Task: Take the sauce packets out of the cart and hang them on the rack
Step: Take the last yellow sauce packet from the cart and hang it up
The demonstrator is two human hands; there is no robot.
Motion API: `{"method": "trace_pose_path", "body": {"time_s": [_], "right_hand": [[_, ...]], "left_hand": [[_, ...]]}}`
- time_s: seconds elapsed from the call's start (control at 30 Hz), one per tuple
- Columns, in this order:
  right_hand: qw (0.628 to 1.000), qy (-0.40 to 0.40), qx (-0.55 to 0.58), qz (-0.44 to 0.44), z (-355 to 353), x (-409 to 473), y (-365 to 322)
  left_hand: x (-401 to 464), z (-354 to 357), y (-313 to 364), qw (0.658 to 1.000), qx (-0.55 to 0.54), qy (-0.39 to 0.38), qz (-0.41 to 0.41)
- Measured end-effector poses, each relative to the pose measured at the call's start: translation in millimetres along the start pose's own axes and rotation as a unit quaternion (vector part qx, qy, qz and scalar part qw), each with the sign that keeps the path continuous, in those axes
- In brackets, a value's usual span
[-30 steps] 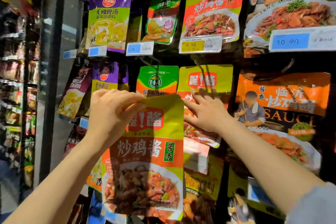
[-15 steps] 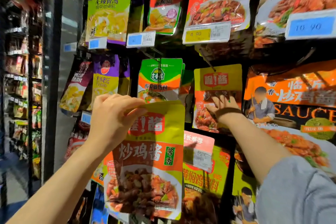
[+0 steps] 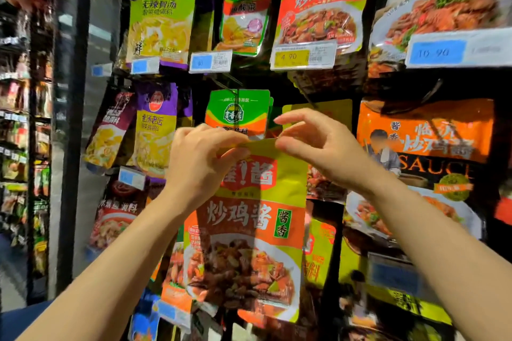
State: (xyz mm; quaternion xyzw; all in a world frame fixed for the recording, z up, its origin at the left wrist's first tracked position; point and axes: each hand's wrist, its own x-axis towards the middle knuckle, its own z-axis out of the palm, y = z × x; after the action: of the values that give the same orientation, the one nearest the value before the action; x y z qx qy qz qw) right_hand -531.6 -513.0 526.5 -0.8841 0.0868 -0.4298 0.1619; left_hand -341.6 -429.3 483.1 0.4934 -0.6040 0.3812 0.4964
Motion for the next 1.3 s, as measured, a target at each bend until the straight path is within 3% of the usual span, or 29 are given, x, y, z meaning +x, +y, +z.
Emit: {"method": "trace_pose_path", "body": {"time_s": [0.07,0.2,0.47,0.6,0.73,0.9,1.03,1.3], "right_hand": [[0.994,0.041,-0.087,-0.044,0.9,-12.4,-11.8],[0.981,0.151,-0.117,-0.036,-12.3,-18.3,-19.7],[0.975,0.144,-0.168,-0.017,-31.6,-18.7,-29.6],[0.976,0.164,-0.145,0.002,-40.6,-14.1,-28.7],[0.967,0.225,-0.109,0.043,-48.4,8.2,-22.3],[0.953,0.276,-0.026,0.126,-47.2,45.1,2.0],[0.922,0.322,0.076,0.200,-38.2,67.0,29.9],[0.921,0.335,0.080,0.183,-43.3,89.0,38.4]], "left_hand": [[7.9,0.6,11.6,1.000,-0.019,0.005,0.012],[23.6,6.1,28.8,0.997,-0.081,-0.006,0.013],[28.1,22.5,37.4,0.958,-0.262,-0.075,-0.093],[25.0,21.9,15.9,0.942,-0.290,-0.042,-0.164],[26.0,26.7,0.9,0.898,-0.345,-0.021,-0.271],[52.5,45.4,-0.3,0.904,-0.285,0.090,-0.305],[84.0,59.6,-10.7,0.911,-0.255,0.115,-0.303],[98.5,80.0,-22.3,0.926,-0.248,0.151,-0.240]]}}
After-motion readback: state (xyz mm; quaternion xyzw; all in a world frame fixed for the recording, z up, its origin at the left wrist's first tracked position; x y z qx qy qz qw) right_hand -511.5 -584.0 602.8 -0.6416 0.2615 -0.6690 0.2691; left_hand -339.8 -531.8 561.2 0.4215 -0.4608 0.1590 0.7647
